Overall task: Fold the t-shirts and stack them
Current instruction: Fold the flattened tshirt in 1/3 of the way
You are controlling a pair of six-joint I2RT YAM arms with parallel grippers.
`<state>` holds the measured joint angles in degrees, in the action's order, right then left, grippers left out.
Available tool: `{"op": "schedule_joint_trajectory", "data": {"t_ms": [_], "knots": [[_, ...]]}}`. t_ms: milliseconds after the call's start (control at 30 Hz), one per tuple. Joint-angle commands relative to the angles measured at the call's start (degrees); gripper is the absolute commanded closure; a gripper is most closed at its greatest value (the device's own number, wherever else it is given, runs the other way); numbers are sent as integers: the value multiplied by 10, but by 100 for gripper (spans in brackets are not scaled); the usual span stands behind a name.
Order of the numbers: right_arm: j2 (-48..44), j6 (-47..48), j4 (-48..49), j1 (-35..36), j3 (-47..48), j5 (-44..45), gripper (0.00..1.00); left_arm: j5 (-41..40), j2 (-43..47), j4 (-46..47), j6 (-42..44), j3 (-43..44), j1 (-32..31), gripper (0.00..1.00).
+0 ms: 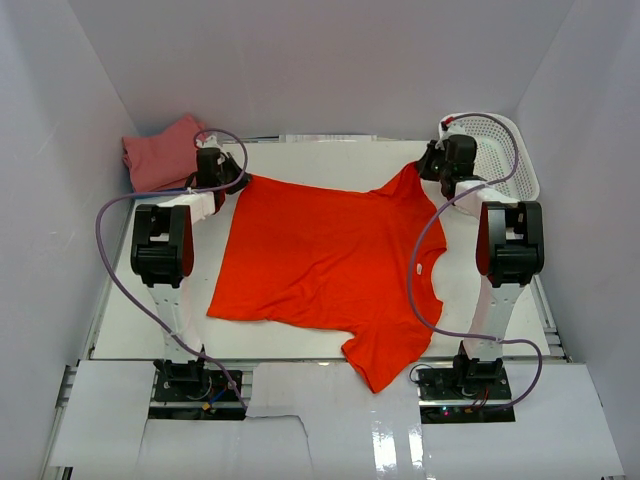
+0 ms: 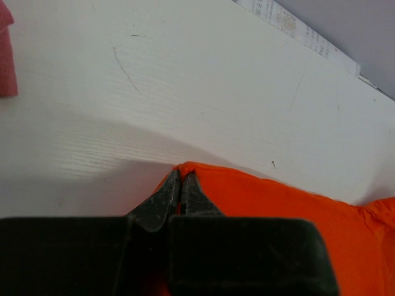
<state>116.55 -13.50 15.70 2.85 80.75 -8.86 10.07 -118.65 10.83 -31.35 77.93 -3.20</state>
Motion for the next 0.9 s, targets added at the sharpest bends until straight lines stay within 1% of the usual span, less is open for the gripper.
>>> {"op": "schedule_joint_trajectory", "data": {"t_ms": [0, 167, 600, 867], "knots": [[-35, 1, 31, 1, -15, -10, 92, 25, -5, 10, 9, 22, 2, 100], [-67, 10, 38, 9, -50, -5, 92, 22, -4, 10, 11, 17, 2, 100], [-127, 29, -4, 22, -59, -21, 92, 10, 24, 10, 19, -3, 2, 100], [-164, 37, -15, 28, -103, -39, 92, -3, 54, 7, 25, -28, 2, 100]]}}
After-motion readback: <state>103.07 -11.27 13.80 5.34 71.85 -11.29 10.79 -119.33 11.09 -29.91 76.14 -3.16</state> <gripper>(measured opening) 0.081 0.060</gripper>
